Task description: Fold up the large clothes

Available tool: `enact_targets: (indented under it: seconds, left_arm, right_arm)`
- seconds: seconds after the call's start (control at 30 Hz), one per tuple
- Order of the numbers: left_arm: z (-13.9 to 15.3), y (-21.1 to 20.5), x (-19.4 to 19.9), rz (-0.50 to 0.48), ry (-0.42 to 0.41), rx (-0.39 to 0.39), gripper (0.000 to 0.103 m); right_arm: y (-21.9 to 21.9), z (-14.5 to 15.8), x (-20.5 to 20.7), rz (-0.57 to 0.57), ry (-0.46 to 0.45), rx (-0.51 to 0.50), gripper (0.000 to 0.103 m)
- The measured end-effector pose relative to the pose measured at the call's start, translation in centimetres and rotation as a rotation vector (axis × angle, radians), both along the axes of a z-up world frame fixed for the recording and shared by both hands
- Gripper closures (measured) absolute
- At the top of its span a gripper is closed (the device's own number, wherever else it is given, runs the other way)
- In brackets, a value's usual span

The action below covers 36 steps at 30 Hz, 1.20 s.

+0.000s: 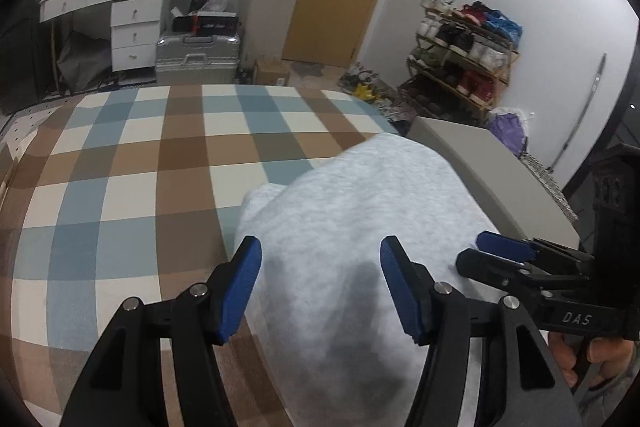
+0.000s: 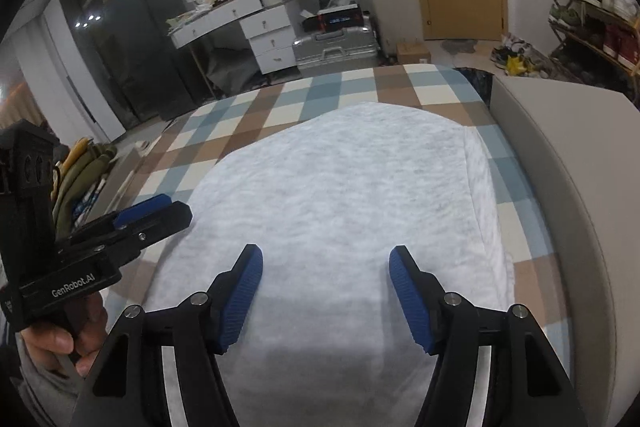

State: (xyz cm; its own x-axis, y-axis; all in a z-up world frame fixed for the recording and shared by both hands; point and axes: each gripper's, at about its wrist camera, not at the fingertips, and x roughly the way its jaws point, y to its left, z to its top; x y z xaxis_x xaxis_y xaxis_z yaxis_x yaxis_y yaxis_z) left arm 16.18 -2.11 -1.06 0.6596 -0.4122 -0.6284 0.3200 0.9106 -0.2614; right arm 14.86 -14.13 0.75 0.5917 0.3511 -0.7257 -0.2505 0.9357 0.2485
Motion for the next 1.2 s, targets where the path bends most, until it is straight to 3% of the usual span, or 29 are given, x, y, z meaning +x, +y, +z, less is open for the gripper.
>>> enact_targets:
  seconds: [0.07, 0.17, 0.23, 0.33, 0.43, 0.53, 0.6, 0.7, 0.83, 0.9, 0.97, 1.1, 1.2]
  left_arm:
    - [-1.0, -1.3, -0.6, -0.053, 0.011, 0.054, 0.046]
    - [-3.0, -2.8, -0.2, -0.035, -0.023, 0.159, 0.041]
    - [-3.0, -3.0, -0.1, -0.033, -0.039, 0.179, 0.040]
    - [-2.9, -2.4, 0.1, -0.035, -0.028, 0.161, 0.040]
    - [-3.0, -2.4, 0.0, -0.033, -0.033, 0.159, 0.040]
    - [-3.0, -2.3, 0.1, -0.034, -0.030, 0.159, 0.040]
    - [-2.9, -2.3, -0.1, -0.029, -0.034, 0.162, 0.040]
    - [-1.9, -2.1, -2.0, -0.007, -0.049, 0.173, 0.041]
    - [-1.0, -2.5, -6.2, -0.110, -0.098, 0.173, 0.041]
    - [-2.4, -2.9, -6.4, -0.131, -0.046, 0.176, 0.041]
    - [-3.3, -2.6, -6.0, -0.111, -0.053, 0.143, 0.036]
    - [-3.4, -2.3, -5.0, -0.104, -0.025, 0.110, 0.031]
    - [-3.5, -2.5, -4.9, -0.105, -0.029, 0.119, 0.030]
  right_arm:
    - [0.4, -1.4, -0.2, 0.022, 0.033, -0.010, 0.036]
    - [-0.2, -3.7, 1.0, 0.015, 0.078, 0.051, 0.035]
    - [-0.4, -3.6, 1.2, 0.011, 0.089, 0.063, 0.035]
    - [0.0, -1.7, 0.1, -0.008, 0.077, 0.013, 0.035]
    - [0.6, -0.1, -2.1, 0.068, 0.017, 0.030, 0.034]
    - [1.7, -2.4, -2.9, 0.075, 0.054, -0.030, 0.033]
    - [1.3, -3.8, -2.9, 0.063, 0.022, 0.025, 0.031]
    - [1.1, -3.6, -2.7, 0.049, 0.031, 0.027, 0.031]
    - [1.0, -3.5, -2.6, 0.055, 0.029, 0.044, 0.029]
    - [0.9, -3.3, -2.6, 0.052, 0.034, 0.046, 0.029]
    - [0.7, -2.2, -3.0, 0.030, 0.046, 0.030, 0.029]
    - [0.4, 0.2, -5.0, 0.048, -0.014, 0.033, 0.029]
    - [1.1, -3.0, -4.9, 0.062, 0.065, -0.024, 0.028]
